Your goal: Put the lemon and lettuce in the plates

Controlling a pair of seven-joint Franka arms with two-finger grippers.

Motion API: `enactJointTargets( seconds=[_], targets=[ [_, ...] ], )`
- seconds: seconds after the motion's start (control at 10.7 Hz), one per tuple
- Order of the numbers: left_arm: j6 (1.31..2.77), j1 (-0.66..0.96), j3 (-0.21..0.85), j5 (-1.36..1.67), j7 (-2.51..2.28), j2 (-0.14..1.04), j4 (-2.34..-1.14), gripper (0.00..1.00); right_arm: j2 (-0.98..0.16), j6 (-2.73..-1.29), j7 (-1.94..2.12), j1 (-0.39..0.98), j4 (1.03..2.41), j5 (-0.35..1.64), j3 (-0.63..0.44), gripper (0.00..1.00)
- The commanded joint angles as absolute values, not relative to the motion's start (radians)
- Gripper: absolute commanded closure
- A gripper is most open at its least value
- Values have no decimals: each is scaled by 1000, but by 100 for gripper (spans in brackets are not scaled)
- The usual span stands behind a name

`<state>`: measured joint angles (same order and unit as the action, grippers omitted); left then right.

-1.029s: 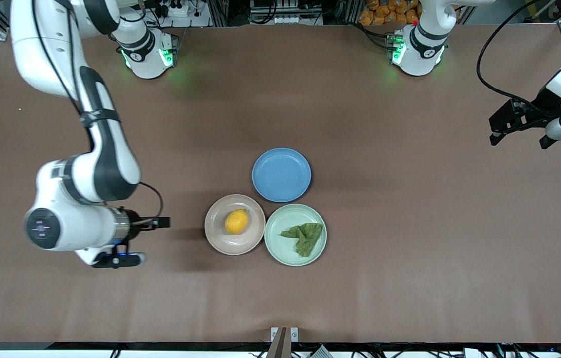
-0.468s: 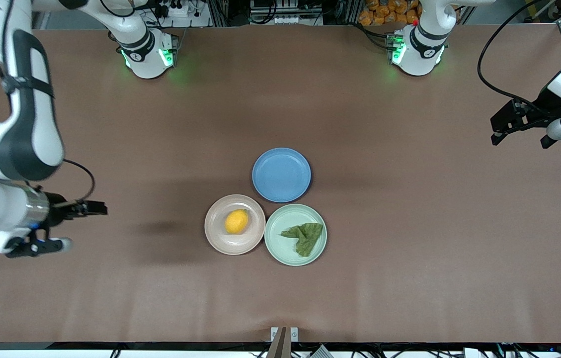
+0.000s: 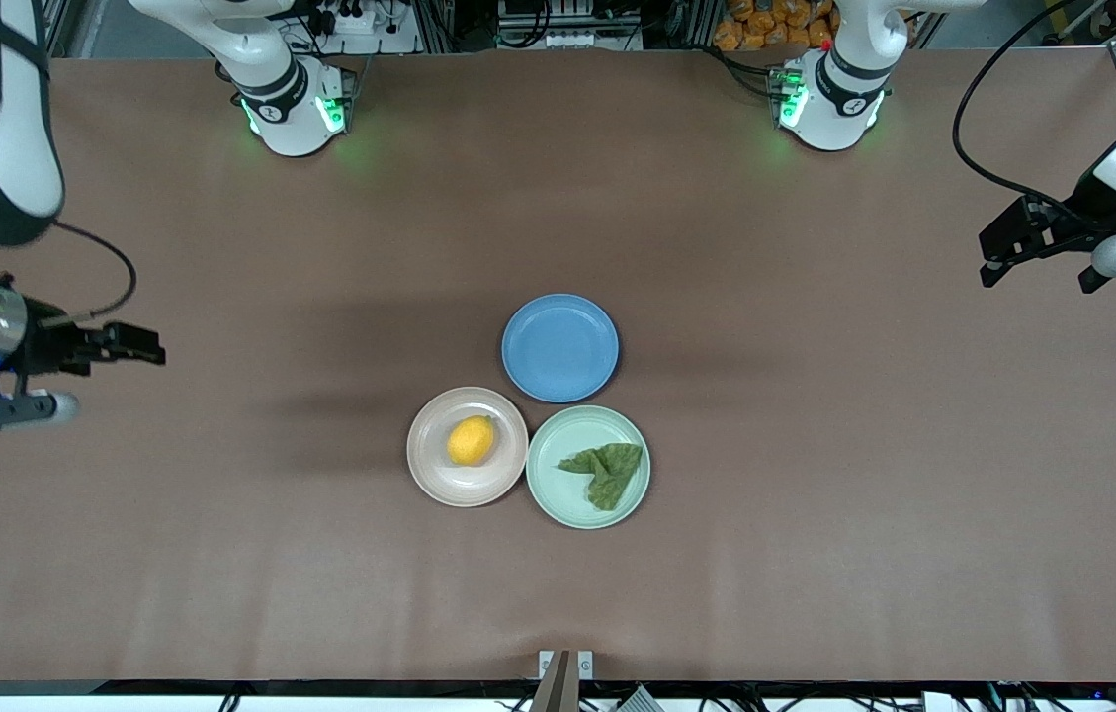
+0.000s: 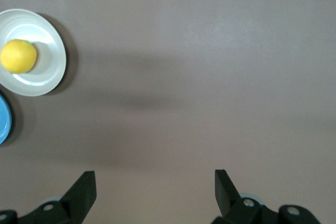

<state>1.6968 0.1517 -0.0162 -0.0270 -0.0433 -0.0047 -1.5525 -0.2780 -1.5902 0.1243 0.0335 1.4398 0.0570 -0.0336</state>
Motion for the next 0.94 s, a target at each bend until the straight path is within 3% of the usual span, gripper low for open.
enactJointTargets(
  seconds=[0.0,0.84],
  targets=[
    [1671,149,-17,-43,-26,-8,-1540,0,-169,-1548,117,32,1513,20,-26,0],
    [1672,147,-21,-37,-12,-5,-1540,0,-63,-1390,86,46,1456,-17,-40,0]
  ],
)
